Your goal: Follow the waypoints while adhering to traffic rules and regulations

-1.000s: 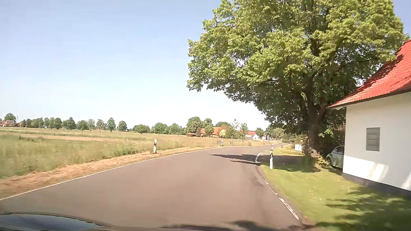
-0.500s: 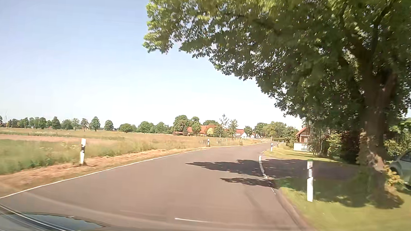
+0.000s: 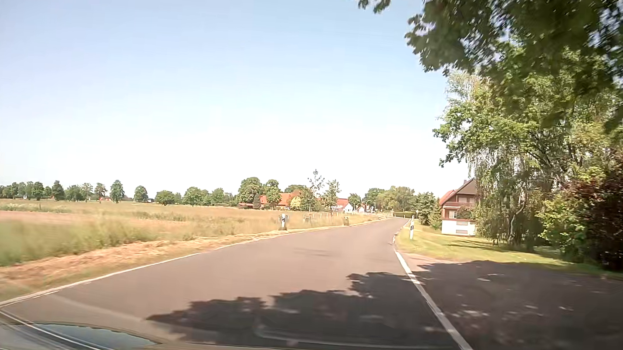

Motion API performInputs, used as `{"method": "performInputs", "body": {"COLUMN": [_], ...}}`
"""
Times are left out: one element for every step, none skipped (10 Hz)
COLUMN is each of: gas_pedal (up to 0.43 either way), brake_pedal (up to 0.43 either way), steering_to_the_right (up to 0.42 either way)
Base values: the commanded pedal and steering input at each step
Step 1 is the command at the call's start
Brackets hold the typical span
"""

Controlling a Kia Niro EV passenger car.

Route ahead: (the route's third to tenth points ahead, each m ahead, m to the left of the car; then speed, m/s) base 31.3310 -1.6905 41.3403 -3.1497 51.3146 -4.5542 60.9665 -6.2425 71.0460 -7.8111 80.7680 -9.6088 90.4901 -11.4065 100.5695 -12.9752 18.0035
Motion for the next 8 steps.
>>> {"method": "performInputs", "body": {"gas_pedal": [0.177, 0.177, 0.177, 0.177, 0.177, 0.177, 0.177, 0.189], "brake_pedal": [0.0, 0.0, 0.0, 0.0, 0.0, 0.0, 0.0, 0.0], "steering_to_the_right": [0.031, 0.031, 0.031, 0.031, 0.031, 0.031, 0.031, 0.03]}}
